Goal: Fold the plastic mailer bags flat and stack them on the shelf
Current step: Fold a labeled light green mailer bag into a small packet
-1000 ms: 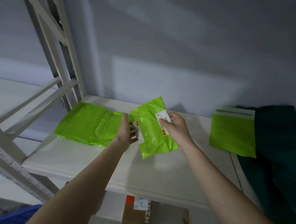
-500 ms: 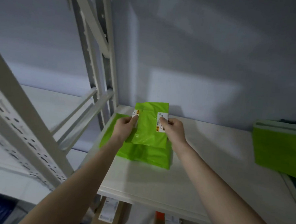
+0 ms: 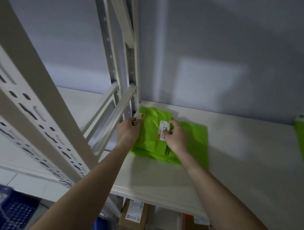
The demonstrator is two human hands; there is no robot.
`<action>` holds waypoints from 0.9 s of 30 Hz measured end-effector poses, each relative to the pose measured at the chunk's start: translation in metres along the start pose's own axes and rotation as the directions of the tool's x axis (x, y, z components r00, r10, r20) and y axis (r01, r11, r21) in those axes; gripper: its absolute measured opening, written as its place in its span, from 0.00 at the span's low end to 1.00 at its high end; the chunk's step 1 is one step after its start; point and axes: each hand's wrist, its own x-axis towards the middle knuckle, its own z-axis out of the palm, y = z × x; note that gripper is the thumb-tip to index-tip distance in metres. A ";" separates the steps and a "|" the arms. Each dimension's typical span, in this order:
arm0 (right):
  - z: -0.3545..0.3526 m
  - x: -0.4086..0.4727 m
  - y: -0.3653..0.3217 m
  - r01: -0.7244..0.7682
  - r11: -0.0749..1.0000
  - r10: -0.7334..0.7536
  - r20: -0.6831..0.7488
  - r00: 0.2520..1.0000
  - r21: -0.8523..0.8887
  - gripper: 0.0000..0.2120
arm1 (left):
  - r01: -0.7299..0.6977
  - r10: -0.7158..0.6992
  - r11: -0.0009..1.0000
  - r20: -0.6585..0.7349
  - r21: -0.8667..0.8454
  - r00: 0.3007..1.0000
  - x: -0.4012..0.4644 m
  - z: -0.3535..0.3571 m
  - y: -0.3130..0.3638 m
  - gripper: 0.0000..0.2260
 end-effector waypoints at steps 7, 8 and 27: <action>0.002 -0.010 0.004 0.055 0.871 -0.105 -0.077 0.991 -0.488 0.17 | -0.206 0.210 0.964 -0.007 0.167 0.978 -0.005 0.005 -0.007 0.18; 0.001 -0.012 0.003 0.079 0.853 -0.141 -0.083 0.987 -0.516 0.19 | -0.305 0.309 0.929 0.011 0.208 0.951 -0.006 0.007 -0.005 0.17; -0.007 -0.005 0.015 0.383 0.741 -0.364 0.149 0.919 -0.551 0.21 | -0.518 0.388 0.733 0.354 0.442 0.851 -0.016 0.025 0.007 0.24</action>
